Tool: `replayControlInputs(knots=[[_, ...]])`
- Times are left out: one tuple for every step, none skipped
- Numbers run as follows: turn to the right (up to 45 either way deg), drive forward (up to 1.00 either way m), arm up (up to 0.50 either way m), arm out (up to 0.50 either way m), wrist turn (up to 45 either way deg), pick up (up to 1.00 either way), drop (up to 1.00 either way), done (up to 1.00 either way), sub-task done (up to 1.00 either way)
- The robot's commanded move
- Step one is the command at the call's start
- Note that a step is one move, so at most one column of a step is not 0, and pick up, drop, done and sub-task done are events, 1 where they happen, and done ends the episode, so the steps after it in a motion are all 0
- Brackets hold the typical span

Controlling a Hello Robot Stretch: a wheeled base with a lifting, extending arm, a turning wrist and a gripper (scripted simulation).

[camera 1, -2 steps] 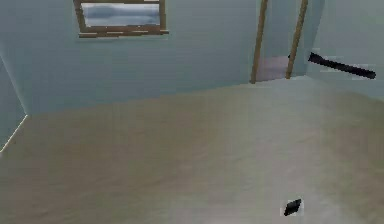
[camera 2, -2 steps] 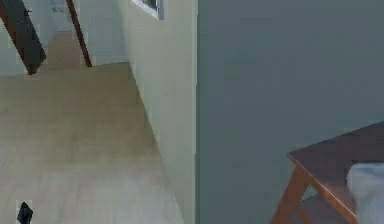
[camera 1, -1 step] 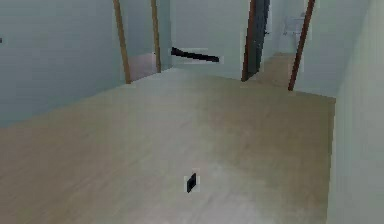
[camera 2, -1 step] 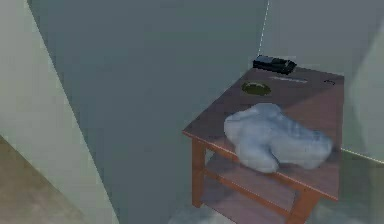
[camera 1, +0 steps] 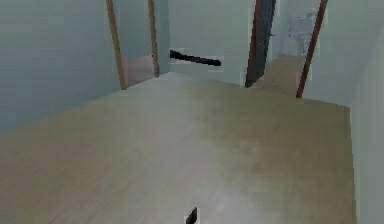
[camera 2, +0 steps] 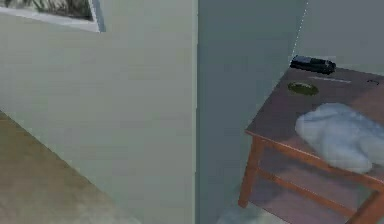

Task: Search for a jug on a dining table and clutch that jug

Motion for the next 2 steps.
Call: replayControlInputs(knots=[[-42.0, 0.00, 0.00, 0.00, 0.0, 0.00, 0.00, 0.00, 0.00], [0.0, 0.85, 0.00, 0.00, 0.0, 0.00, 0.00, 0.00, 0.00]])
